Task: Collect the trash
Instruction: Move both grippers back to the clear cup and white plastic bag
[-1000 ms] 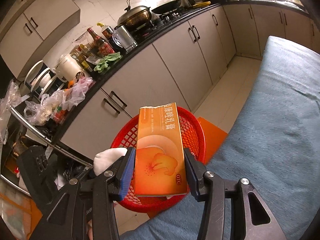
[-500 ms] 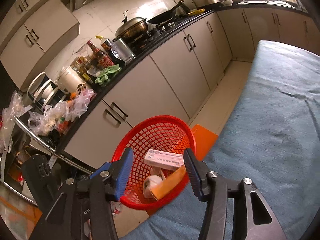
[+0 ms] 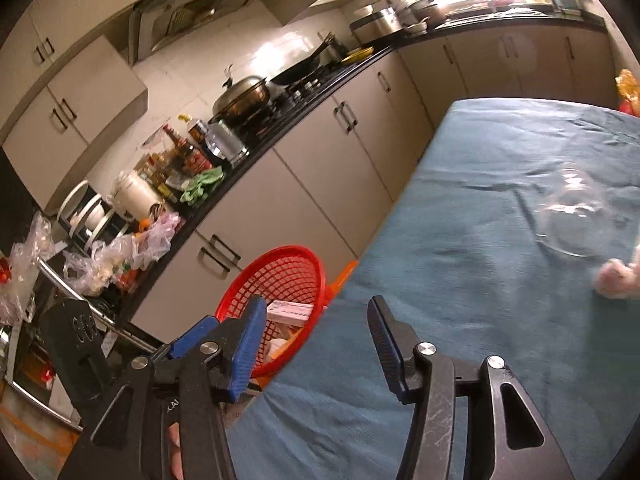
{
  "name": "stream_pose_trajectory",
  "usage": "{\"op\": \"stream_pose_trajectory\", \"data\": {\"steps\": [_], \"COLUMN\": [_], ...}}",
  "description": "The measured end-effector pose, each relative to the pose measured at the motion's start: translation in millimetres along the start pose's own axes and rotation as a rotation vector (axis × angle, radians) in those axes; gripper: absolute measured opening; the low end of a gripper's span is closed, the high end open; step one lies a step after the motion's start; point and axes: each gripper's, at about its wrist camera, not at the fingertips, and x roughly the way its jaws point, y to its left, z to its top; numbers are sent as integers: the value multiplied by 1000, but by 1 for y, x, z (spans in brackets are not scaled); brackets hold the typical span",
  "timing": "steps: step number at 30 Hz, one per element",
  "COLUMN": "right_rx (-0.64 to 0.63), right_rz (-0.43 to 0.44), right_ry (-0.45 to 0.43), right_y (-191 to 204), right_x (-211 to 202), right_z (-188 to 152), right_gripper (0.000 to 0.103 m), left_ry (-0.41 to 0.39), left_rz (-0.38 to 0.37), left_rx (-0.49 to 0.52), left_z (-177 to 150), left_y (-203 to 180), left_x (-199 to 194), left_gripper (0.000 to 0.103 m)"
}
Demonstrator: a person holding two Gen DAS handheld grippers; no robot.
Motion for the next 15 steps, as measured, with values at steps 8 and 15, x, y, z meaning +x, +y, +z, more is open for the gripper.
{"op": "stream_pose_trajectory", "data": {"steps": [8,15], "right_rx": [77,157], "right_rz": [-28,-66], "right_ry": [-65,-113], "right_y": [-43,-87], "right_x": [-50,-86], "right_z": [-2,-4], "right_gripper": [58,59], "left_ry": [21,53], "left_rz": [-33,-56], "left_rx": [90,184], "left_z": [-3,-12], "left_y": [-61,-115], "left_x": [1,9], "left_gripper": [62,65]}}
